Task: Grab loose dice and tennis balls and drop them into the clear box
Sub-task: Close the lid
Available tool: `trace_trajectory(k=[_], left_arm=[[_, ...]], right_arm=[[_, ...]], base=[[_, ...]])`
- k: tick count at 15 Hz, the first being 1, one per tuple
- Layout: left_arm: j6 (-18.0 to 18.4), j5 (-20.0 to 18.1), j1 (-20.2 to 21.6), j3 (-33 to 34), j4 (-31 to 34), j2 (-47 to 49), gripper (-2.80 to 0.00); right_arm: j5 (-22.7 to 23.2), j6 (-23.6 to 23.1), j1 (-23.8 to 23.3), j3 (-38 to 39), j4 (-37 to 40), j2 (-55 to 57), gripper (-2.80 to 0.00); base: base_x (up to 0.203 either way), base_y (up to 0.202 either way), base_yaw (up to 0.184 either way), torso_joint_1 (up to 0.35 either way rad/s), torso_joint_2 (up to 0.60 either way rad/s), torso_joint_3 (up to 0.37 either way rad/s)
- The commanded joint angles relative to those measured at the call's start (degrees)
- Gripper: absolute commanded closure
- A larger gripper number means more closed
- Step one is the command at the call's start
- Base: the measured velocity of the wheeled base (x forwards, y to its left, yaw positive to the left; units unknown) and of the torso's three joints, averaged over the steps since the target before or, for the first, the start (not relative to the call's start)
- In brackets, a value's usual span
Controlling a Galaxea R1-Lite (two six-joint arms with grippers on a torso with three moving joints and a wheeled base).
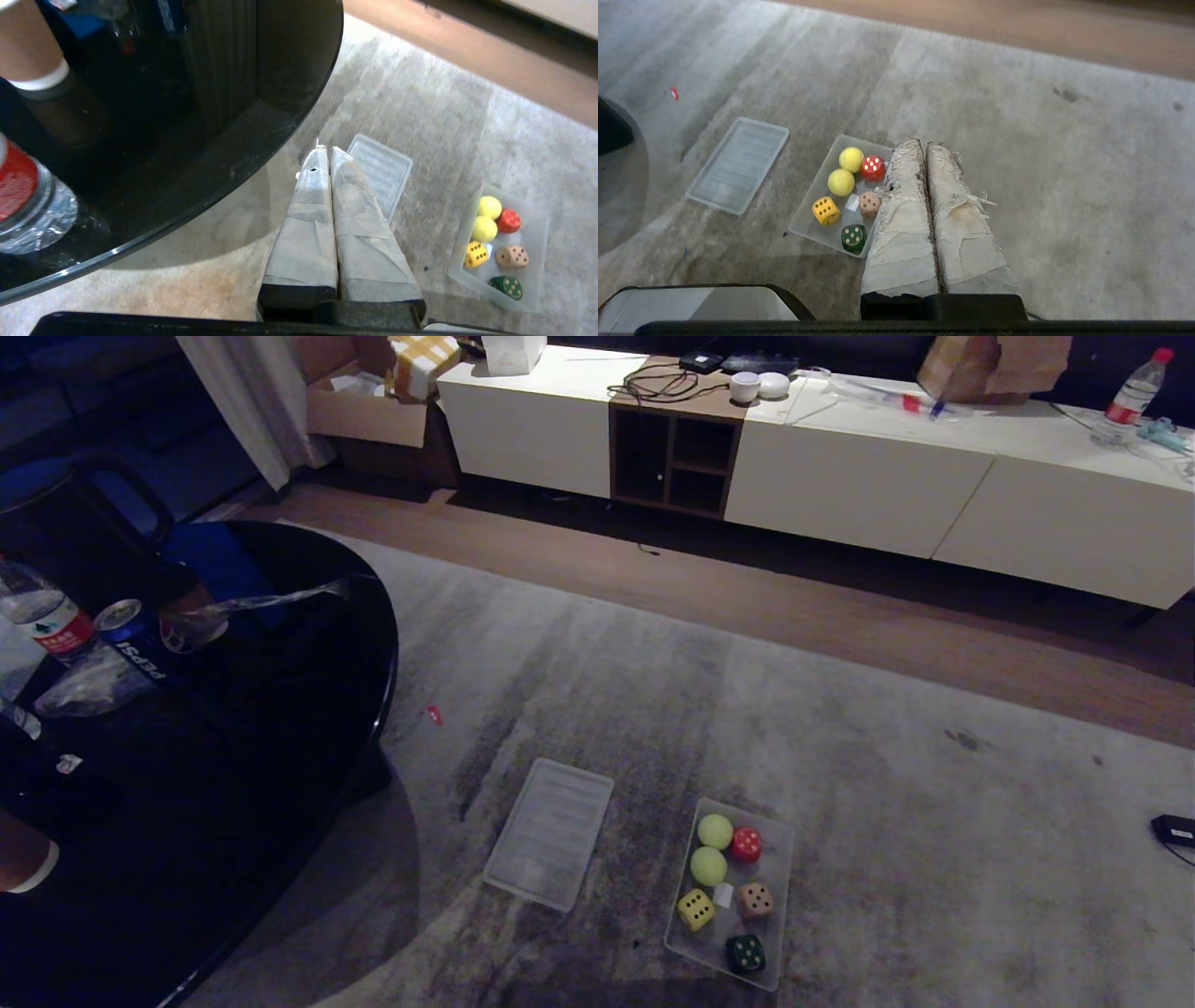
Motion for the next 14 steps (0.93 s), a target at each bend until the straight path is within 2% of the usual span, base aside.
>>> trace_trajectory(k=[1, 14], left_arm=[[-0.02, -0.02, 0.0, 0.0, -0.03, -0.02, 0.0], [-0.02, -0.02, 0.0, 0.0, -0.03, -0.02, 0.0]], right_arm=[[0.0, 0.02, 0.02, 0.62, -0.07, 0.1, 0.0], [0.0, 0.02, 0.02, 0.62, 0.01, 0.1, 0.0]], base=[[0.0, 0.0, 0.0, 0.007, 0.01, 0.21], [0.0, 0.0, 0.0, 0.001, 0.0, 0.202]])
